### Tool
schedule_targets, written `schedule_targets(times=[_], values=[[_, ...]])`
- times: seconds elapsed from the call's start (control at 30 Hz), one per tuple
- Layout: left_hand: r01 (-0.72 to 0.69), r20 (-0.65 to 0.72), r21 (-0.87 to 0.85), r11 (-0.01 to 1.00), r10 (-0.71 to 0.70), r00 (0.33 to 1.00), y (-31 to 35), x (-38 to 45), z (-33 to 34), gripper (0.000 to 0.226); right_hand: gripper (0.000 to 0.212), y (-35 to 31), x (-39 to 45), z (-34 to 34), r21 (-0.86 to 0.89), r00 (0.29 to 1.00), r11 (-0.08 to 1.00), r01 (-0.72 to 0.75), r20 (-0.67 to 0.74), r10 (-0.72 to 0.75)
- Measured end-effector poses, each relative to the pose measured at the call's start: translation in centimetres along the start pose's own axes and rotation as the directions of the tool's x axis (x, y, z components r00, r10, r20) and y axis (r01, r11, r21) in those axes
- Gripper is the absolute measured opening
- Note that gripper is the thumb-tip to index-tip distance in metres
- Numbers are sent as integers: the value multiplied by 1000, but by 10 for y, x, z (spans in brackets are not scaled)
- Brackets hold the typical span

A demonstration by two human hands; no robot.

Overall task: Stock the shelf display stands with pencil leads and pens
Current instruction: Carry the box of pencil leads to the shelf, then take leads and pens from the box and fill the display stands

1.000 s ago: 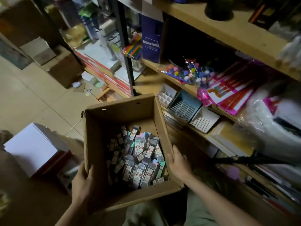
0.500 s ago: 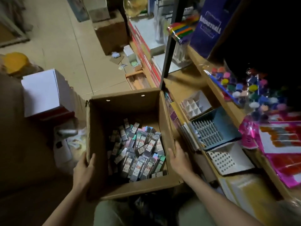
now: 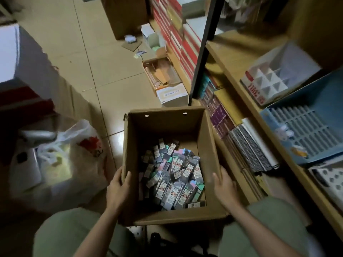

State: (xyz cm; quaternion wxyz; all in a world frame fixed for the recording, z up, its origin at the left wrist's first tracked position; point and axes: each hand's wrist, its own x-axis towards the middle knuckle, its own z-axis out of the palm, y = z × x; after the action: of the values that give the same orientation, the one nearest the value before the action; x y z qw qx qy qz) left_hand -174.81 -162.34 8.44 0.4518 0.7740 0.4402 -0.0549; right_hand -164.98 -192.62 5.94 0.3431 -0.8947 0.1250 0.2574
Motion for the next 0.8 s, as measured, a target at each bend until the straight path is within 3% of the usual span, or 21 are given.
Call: schedule_targets(times=[0.33, 0.47, 0.8], values=[[-182, -57, 7, 983, 182, 982, -75, 52, 95, 30, 52, 86, 64, 60, -4, 993, 997, 73, -97, -73], [-176, -30, -31, 984, 175, 984, -98, 43, 109, 32, 48, 110, 57, 67, -20, 980, 994, 108, -163, -110], [-203, 22, -69, 977, 205, 979, -109, 12, 121, 38, 43, 142, 37, 63, 62, 984, 997, 55, -172, -44]])
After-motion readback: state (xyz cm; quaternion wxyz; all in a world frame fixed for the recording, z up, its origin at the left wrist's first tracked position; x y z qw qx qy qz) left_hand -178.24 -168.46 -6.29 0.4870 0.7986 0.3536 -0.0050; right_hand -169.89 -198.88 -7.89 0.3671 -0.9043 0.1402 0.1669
